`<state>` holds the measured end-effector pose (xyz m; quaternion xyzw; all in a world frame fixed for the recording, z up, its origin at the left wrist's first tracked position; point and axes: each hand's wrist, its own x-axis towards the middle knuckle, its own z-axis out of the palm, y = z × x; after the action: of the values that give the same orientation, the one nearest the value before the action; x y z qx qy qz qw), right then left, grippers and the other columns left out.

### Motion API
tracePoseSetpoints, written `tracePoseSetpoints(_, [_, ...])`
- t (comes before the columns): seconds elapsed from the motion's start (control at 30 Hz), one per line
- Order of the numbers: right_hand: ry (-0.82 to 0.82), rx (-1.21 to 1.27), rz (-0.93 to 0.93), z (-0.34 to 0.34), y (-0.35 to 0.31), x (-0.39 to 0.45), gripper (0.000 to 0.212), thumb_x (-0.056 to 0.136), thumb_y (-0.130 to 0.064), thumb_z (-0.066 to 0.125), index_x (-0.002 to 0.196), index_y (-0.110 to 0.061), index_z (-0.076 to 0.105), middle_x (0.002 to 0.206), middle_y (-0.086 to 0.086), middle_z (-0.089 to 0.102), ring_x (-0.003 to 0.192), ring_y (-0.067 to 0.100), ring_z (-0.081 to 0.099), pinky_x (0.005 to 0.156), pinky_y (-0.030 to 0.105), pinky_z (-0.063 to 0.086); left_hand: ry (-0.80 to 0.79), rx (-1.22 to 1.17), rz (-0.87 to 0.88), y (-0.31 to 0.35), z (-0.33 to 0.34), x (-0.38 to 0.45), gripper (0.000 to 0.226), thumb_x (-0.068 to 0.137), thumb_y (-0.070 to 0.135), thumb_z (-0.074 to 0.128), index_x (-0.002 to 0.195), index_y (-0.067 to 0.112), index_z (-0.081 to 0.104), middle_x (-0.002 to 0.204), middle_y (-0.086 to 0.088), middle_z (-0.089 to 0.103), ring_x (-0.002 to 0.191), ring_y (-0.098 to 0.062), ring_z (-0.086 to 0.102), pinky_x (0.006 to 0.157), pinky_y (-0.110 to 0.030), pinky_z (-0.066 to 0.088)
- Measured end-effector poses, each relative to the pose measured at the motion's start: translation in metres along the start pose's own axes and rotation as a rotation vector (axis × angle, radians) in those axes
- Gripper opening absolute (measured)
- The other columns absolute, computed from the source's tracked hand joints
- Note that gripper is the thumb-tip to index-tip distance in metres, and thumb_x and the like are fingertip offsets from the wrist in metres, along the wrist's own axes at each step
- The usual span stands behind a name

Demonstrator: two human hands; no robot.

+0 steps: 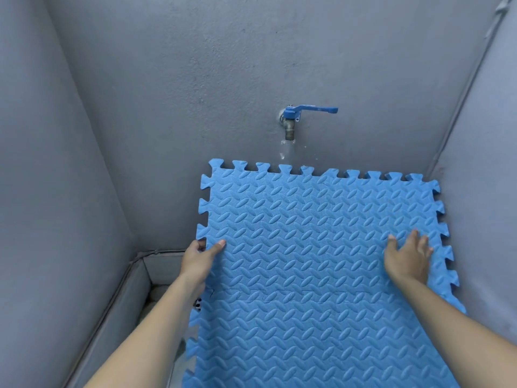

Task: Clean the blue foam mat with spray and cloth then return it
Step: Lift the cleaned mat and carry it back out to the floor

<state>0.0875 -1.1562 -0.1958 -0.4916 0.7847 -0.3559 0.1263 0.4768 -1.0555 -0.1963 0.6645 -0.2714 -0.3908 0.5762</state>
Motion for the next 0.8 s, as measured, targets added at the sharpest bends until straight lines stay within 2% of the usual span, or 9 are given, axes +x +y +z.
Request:
tracePoseSetpoints(0.1, [0.031, -0.006, 0.018, 0.031, -0.050, -0.015, 0.063, 0.102, -0.038, 0.030, 0.156, -0.013, 0.009, 0.164, 0.015, 0.002, 0.148, 0.044, 0.000, 0.119, 0.052, 0.006, 0.036, 0.017, 0.052, 0.006, -0.024, 0.004, 0.051, 0.080, 0.037, 0.075, 0.119, 0.010, 0.056, 0.118, 0.000, 0.060, 0.106, -0.018, 0.054, 0.082, -0.032, 0.039])
tracePoseSetpoints(0.17, [0.097, -0.013, -0.144, 0.060, -0.093, -0.040, 0.059, 0.102, -0.034, 0.026, 0.156, -0.019, 0.009, 0.164, 0.008, 0.002, 0.147, 0.046, -0.002, 0.119, 0.056, 0.002, 0.070, 0.024, 0.070, 0.002, -0.044, 0.009, 0.053, 0.079, 0.041, 0.075, 0.119, 0.011, 0.056, 0.114, 0.002, 0.060, 0.099, -0.015, 0.055, 0.079, -0.031, 0.039])
tracePoseSetpoints(0.33, [-0.073, -0.232, -1.237, 0.121, -0.212, -0.131, 0.058, 0.099, -0.048, 0.025, 0.154, -0.030, 0.022, 0.162, 0.002, 0.018, 0.149, 0.038, 0.011, 0.117, 0.060, 0.015, 0.109, 0.004, 0.052, -0.010, -0.070, 0.013, 0.046, 0.079, 0.037, 0.075, 0.115, 0.013, 0.059, 0.118, 0.000, 0.061, 0.104, -0.021, 0.056, 0.087, -0.038, 0.041])
tracePoseSetpoints(0.4, [-0.107, -0.354, -1.534, 0.128, -0.238, -0.145, 0.059, 0.097, -0.053, 0.028, 0.152, -0.032, 0.030, 0.160, 0.002, 0.027, 0.148, 0.032, 0.023, 0.118, 0.058, 0.014, 0.163, -0.005, 0.083, -0.011, -0.077, 0.014, 0.040, 0.079, 0.036, 0.075, 0.108, 0.012, 0.063, 0.111, -0.006, 0.068, 0.100, -0.024, 0.063, 0.085, -0.039, 0.046])
tracePoseSetpoints(0.43, [-0.051, -0.367, -1.512, 0.126, -0.244, -0.133, 0.058, 0.098, -0.053, 0.028, 0.152, -0.033, 0.028, 0.160, 0.003, 0.026, 0.148, 0.029, 0.023, 0.117, 0.057, 0.009, 0.176, 0.002, 0.093, -0.011, -0.081, 0.015, 0.040, 0.079, 0.038, 0.075, 0.107, 0.013, 0.064, 0.108, -0.006, 0.068, 0.096, -0.023, 0.063, 0.082, -0.038, 0.046])
tracePoseSetpoints(0.53, [0.095, -0.203, -0.842, 0.110, -0.232, -0.078, 0.060, 0.101, -0.054, 0.021, 0.155, -0.033, 0.007, 0.165, 0.002, 0.005, 0.151, 0.027, 0.004, 0.116, 0.059, -0.005, 0.200, 0.013, 0.116, -0.010, -0.091, 0.017, 0.043, 0.079, 0.043, 0.073, 0.110, 0.015, 0.062, 0.100, -0.006, 0.063, 0.086, -0.019, 0.056, 0.072, -0.035, 0.042])
tracePoseSetpoints(0.6, [0.092, -0.151, -0.665, 0.104, -0.221, -0.071, 0.064, 0.100, -0.057, 0.018, 0.156, -0.028, 0.003, 0.165, 0.005, -0.001, 0.151, 0.031, -0.003, 0.118, 0.061, -0.001, 0.223, 0.022, 0.129, -0.010, -0.090, 0.019, 0.041, 0.081, 0.042, 0.072, 0.110, 0.015, 0.060, 0.101, -0.006, 0.062, 0.082, -0.016, 0.055, 0.071, -0.034, 0.043])
tracePoseSetpoints(0.67, [0.028, -0.160, -0.842, 0.124, -0.207, -0.114, 0.067, 0.100, -0.056, 0.020, 0.157, -0.023, 0.007, 0.164, 0.006, 0.002, 0.149, 0.037, -0.007, 0.118, 0.061, 0.007, 0.246, 0.025, 0.122, -0.009, -0.086, 0.018, 0.039, 0.081, 0.042, 0.072, 0.107, 0.016, 0.061, 0.103, -0.003, 0.064, 0.084, -0.017, 0.058, 0.074, -0.036, 0.046])
tracePoseSetpoints(0.8, [-0.173, -0.389, -1.734, 0.162, -0.141, -0.216, 0.060, 0.095, -0.056, 0.040, 0.150, -0.035, 0.031, 0.160, 0.002, 0.028, 0.149, 0.029, 0.016, 0.114, 0.059, 0.023, 0.289, 0.005, 0.123, -0.015, -0.080, 0.019, 0.040, 0.079, 0.042, 0.074, 0.108, 0.017, 0.064, 0.108, -0.004, 0.068, 0.099, -0.023, 0.063, 0.091, -0.043, 0.049])
